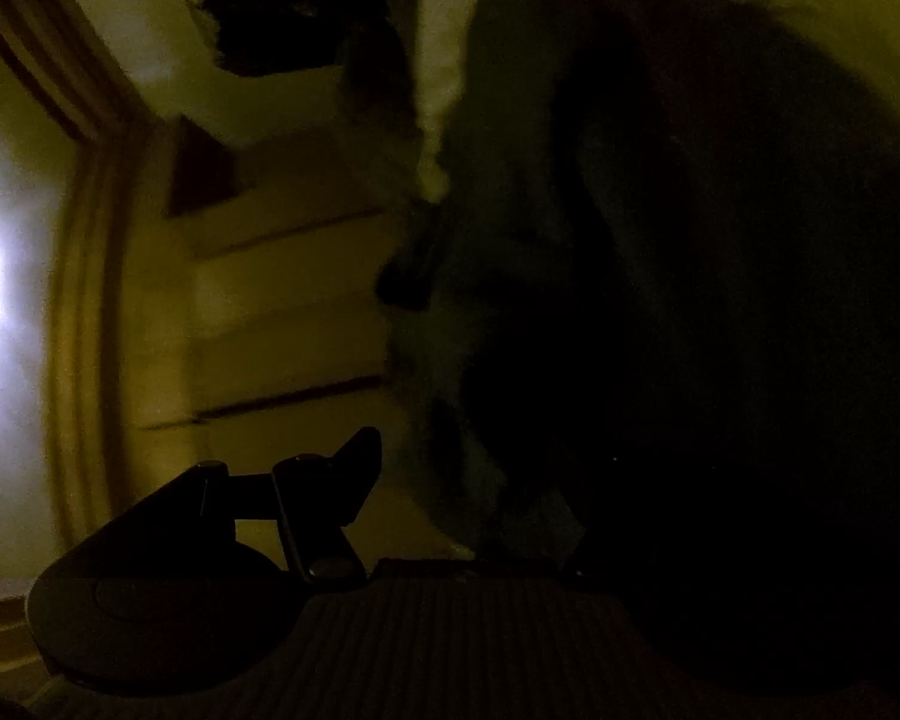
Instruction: Fold large clothes
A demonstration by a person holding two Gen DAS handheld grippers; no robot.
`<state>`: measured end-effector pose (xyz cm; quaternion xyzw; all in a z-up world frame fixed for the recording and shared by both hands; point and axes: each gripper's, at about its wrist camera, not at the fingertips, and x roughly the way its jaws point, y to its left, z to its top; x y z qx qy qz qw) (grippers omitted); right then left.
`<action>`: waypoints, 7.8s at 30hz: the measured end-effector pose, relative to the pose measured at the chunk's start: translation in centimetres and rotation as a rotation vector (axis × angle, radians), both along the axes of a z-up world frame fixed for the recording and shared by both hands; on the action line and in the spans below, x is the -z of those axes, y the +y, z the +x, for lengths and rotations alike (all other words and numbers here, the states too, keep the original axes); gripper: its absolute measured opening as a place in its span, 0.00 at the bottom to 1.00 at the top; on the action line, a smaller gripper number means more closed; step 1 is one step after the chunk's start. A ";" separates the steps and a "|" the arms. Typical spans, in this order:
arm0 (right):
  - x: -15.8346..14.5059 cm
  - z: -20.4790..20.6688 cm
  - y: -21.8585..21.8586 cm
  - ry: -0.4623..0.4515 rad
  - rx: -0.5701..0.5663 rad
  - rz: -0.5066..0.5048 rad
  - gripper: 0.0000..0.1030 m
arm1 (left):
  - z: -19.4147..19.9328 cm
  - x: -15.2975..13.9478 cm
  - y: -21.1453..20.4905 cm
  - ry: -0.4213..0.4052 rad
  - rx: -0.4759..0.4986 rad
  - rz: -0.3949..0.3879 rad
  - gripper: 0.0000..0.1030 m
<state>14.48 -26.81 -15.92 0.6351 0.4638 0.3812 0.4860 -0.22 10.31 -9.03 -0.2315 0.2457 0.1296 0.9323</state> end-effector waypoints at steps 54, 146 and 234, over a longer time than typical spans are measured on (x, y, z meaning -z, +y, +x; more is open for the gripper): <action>-6.3 -0.2 1.5 -0.685 0.219 -0.821 0.74 | -4.0 -0.4 -0.3 -0.065 -0.122 0.327 1.00; -7.7 -19.3 -7.2 -0.738 -0.241 -0.984 0.22 | -14.6 3.0 -6.5 0.213 0.356 -0.095 0.76; -5.9 2.6 3.8 -0.818 0.082 -1.003 0.88 | 14.6 -5.2 -1.5 0.160 -0.029 0.658 1.00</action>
